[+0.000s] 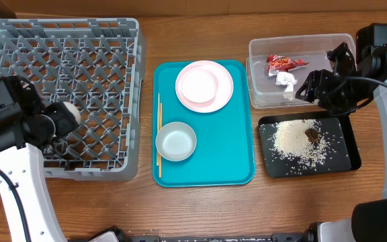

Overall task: Sort waste into correct bins and load items into the dishwasher
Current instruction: 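Carry the cup with the left gripper into the dish rack and release, then reach the left gripper to the white bowl and grasp its rim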

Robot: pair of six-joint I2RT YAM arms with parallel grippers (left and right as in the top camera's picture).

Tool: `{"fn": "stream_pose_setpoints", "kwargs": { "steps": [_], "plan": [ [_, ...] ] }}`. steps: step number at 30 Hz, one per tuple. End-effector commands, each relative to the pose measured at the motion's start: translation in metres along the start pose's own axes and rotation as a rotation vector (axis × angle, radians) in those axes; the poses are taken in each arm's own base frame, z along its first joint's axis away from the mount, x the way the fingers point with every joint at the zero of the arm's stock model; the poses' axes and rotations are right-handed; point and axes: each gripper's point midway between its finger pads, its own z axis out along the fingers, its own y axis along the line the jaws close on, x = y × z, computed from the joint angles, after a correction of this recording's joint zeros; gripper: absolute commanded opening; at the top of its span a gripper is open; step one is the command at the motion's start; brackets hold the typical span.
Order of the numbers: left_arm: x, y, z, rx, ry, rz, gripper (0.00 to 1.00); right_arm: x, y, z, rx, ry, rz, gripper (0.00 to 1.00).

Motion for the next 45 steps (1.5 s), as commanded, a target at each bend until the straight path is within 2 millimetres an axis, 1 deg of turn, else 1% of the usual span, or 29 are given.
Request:
{"fn": "stream_pose_setpoints", "kwargs": {
  "steps": [1, 7, 10, 11, 12, 13, 14, 16, 17, 20, 21, 22, 24, 26, 29, 31, 32, 34, 35, 37, 38, 41, 44, 45],
  "plan": [
    [-0.002, 0.009, 0.012, -0.048, 0.039, -0.033, 0.04, -0.005, 0.004, -0.01, 0.004, -0.041, -0.025, 0.67],
    [0.012, 0.014, 0.044, -0.072, 0.175, -0.04, 0.04, -0.004, 0.004, -0.01, 0.004, -0.039, -0.024, 0.67],
    [0.015, 0.018, 0.057, -0.092, 0.214, -0.041, 0.04, -0.004, 0.004, -0.01, 0.004, -0.038, -0.024, 0.67],
    [0.017, 0.018, 0.064, -0.097, 0.237, -0.042, 0.13, -0.004, 0.004, -0.01, 0.004, -0.038, -0.024, 0.67],
    [0.017, 0.019, 0.067, -0.098, 0.243, -0.043, 0.27, -0.004, 0.004, -0.01, 0.004, -0.038, -0.024, 0.67],
    [0.017, 0.019, 0.07, -0.099, 0.247, -0.043, 0.63, -0.004, 0.004, -0.01, 0.004, -0.038, -0.024, 0.67],
    [0.016, 0.019, 0.073, -0.098, 0.246, -0.043, 0.83, -0.004, 0.004, -0.01, 0.004, -0.037, -0.023, 0.67],
    [0.014, 0.017, 0.074, -0.09, 0.236, -0.043, 1.0, -0.004, 0.004, -0.01, 0.004, -0.037, -0.024, 0.67],
    [0.012, 0.016, 0.072, -0.082, 0.228, -0.043, 1.0, -0.004, 0.004, -0.01, 0.004, -0.037, -0.023, 0.67],
    [-0.003, -0.001, 0.057, -0.003, 0.178, -0.043, 1.0, -0.004, 0.004, -0.01, 0.004, -0.037, -0.024, 0.67],
    [-0.008, -0.006, 0.051, 0.025, 0.162, -0.041, 1.0, -0.004, 0.004, -0.01, 0.004, -0.036, -0.023, 0.7],
    [-0.013, -0.014, 0.043, 0.064, 0.142, -0.038, 1.0, -0.003, 0.004, -0.01, 0.005, -0.033, -0.022, 0.76],
    [-0.021, -0.033, 0.027, 0.148, 0.103, -0.012, 1.0, -0.001, 0.003, -0.01, 0.006, -0.027, -0.019, 0.84],
    [-0.025, -0.054, 0.008, 0.209, 0.048, 0.038, 1.0, 0.0, 0.003, -0.01, 0.006, -0.023, -0.018, 1.0],
    [-0.022, -0.088, -0.017, 0.26, -0.028, 0.152, 1.0, 0.0, 0.003, -0.01, 0.006, -0.023, -0.018, 1.0],
    [-0.011, -0.116, -0.029, 0.29, -0.051, 0.245, 1.0, 0.0, 0.003, -0.01, 0.007, -0.023, -0.013, 1.0],
    [-0.004, -0.128, -0.031, 0.302, -0.051, 0.285, 1.0, 0.0, 0.003, -0.01, 0.006, -0.023, -0.01, 1.0],
    [0.017, -0.157, -0.035, 0.347, -0.027, 0.377, 1.0, 0.0, 0.003, -0.01, 0.006, -0.023, -0.01, 1.0],
    [0.03, -0.173, -0.035, 0.373, -0.007, 0.429, 1.0, 0.0, 0.003, -0.01, 0.006, -0.023, -0.01, 1.0],
    [0.055, -0.196, -0.033, 0.405, 0.034, 0.513, 1.0, 0.0, 0.003, -0.01, 0.006, -0.024, -0.011, 1.0],
    [0.069, -0.207, -0.029, 0.409, 0.059, 0.56, 1.0, 0.0, 0.003, -0.01, 0.006, -0.024, -0.011, 1.0],
    [0.104, -0.229, -0.014, 0.381, 0.121, 0.675, 1.0, 0.0, 0.003, -0.01, 0.006, -0.024, -0.011, 1.0],
    [0.134, -0.245, 0.003, 0.351, 0.187, 0.766, 1.0, -0.001, 0.003, -0.01, 0.006, -0.024, -0.011, 1.0],
    [0.148, -0.251, 0.012, 0.339, 0.222, 0.802, 1.0, 0.0, 0.003, -0.01, 0.006, -0.024, -0.011, 1.0]
  ]
}}
